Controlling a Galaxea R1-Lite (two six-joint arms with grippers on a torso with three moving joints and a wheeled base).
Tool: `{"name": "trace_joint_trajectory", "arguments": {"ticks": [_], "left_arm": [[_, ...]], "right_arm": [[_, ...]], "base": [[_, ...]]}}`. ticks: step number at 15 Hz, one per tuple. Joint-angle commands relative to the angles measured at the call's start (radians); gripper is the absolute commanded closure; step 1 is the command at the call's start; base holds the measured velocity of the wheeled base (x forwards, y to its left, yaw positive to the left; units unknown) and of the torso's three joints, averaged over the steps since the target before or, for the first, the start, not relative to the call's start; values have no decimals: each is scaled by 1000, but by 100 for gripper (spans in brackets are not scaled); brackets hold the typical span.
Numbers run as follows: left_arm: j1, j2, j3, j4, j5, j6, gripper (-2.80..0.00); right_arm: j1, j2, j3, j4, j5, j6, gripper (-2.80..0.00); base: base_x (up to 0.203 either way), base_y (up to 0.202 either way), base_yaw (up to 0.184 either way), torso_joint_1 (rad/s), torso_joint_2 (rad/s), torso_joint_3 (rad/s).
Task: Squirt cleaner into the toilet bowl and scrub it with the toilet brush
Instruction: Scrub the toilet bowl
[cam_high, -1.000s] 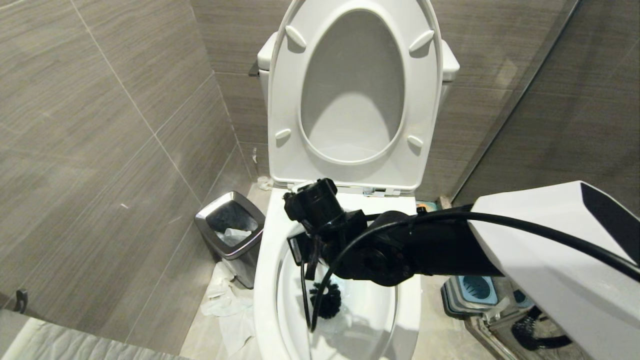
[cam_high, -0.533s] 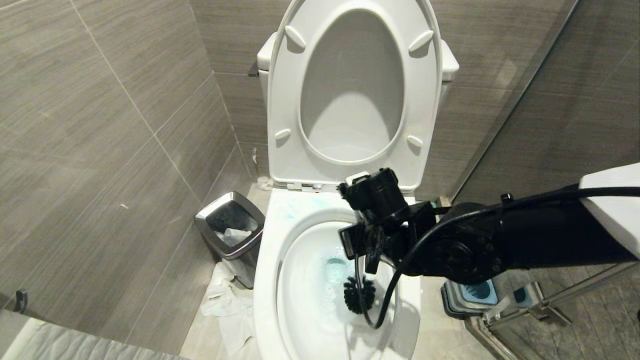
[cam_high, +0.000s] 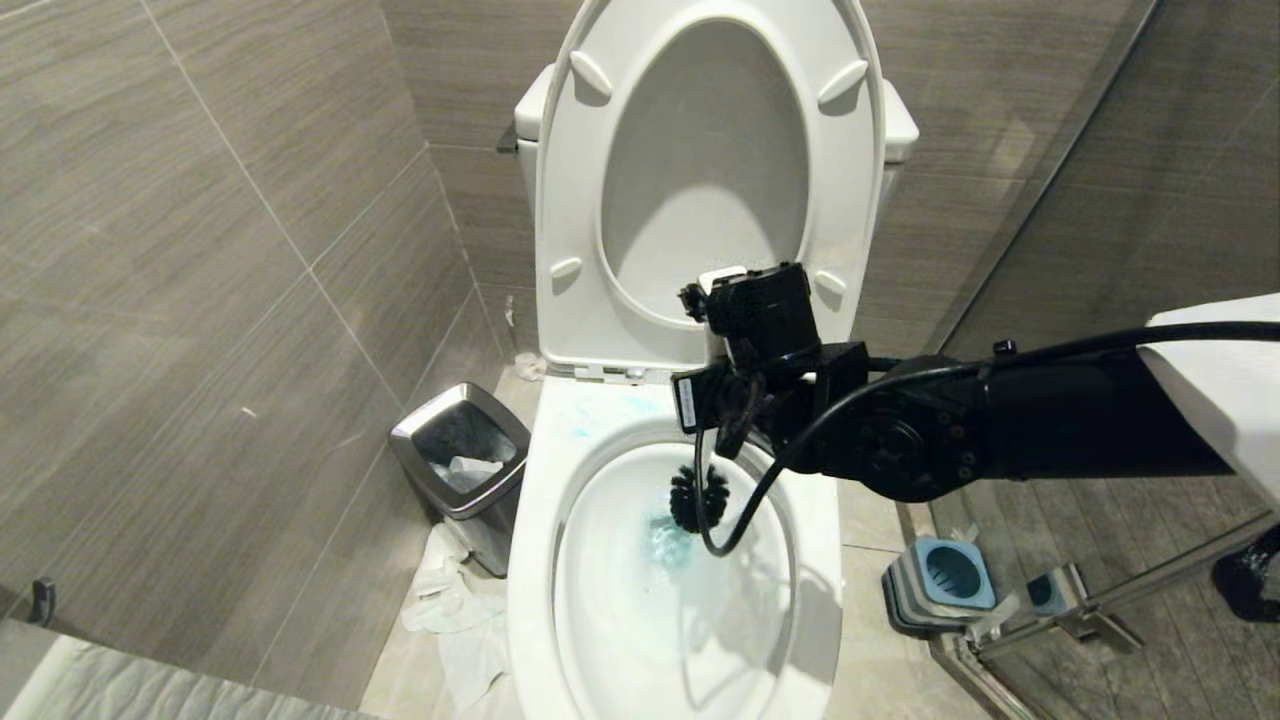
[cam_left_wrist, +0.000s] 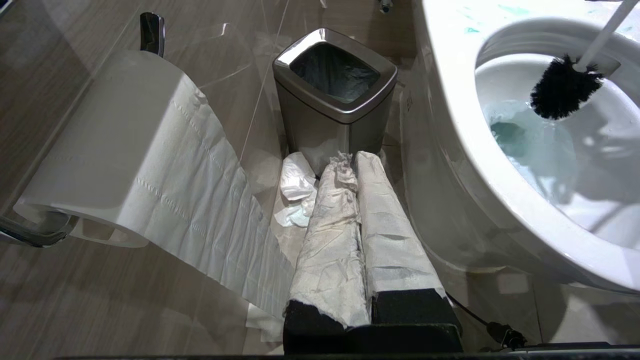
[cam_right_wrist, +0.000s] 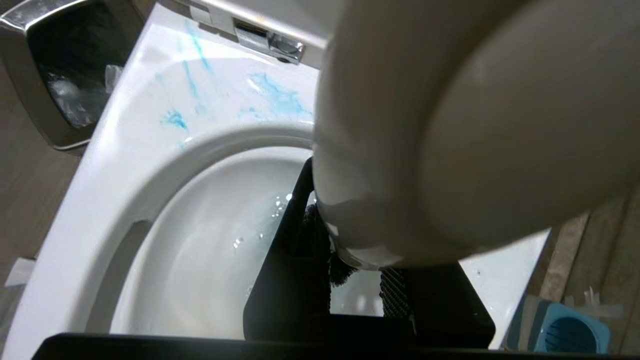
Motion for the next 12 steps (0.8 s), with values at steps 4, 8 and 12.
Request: {"name": "trace_joint_trajectory", "arguments": {"ticks": [4, 8, 12], "left_arm": [[0, 2, 2, 0, 0, 0, 0], [0, 2, 2, 0, 0, 0, 0], [0, 2, 2, 0, 0, 0, 0]], "right_arm": [[3, 139, -84, -3, 1, 0, 0], [4, 309, -166, -6, 2, 8, 0], [8, 328, -211, -6, 1, 7, 0]], "base": [[0, 0, 0, 0, 0, 0], [0, 0, 0, 0, 0, 0], [0, 0, 0, 0, 0, 0]]}}
